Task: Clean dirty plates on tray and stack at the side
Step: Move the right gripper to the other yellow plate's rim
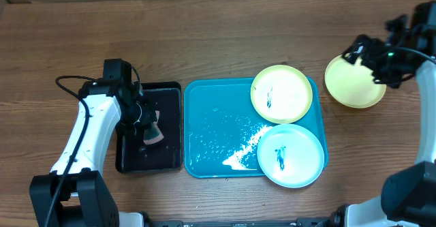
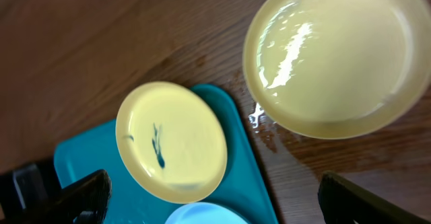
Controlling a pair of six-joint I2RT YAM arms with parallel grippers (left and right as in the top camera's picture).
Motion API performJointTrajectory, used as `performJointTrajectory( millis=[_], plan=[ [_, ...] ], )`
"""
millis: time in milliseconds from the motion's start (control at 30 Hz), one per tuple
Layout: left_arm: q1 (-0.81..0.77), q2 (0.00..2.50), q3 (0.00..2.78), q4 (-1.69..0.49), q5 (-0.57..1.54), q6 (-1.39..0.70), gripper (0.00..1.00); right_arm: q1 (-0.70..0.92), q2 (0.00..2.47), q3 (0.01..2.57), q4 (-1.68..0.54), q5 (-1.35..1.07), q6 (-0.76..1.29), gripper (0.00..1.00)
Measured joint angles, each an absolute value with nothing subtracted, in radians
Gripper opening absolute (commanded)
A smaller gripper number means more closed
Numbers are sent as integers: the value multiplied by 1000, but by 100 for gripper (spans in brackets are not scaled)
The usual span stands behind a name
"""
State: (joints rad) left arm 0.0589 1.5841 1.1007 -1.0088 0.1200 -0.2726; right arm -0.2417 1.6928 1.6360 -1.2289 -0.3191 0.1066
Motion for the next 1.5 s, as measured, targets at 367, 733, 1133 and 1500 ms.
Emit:
performJointTrajectory(
  millis=[367,733,1133,1500],
  plan=[
    [59,1584,1101,-1008,120,-258,4,-138,1809,1442,-1164,-343,39,60],
    [59,1584,1101,-1008,120,-257,4,-117,1810,1281,-958,-355,52,52],
    [59,1584,1101,-1008,120,-255,4,-106,1886,1259,-867,-396,61,50],
    [59,1584,1101,-1008,120,-255,4,-93,1966,1255,-827,-404,105,31]
  ],
)
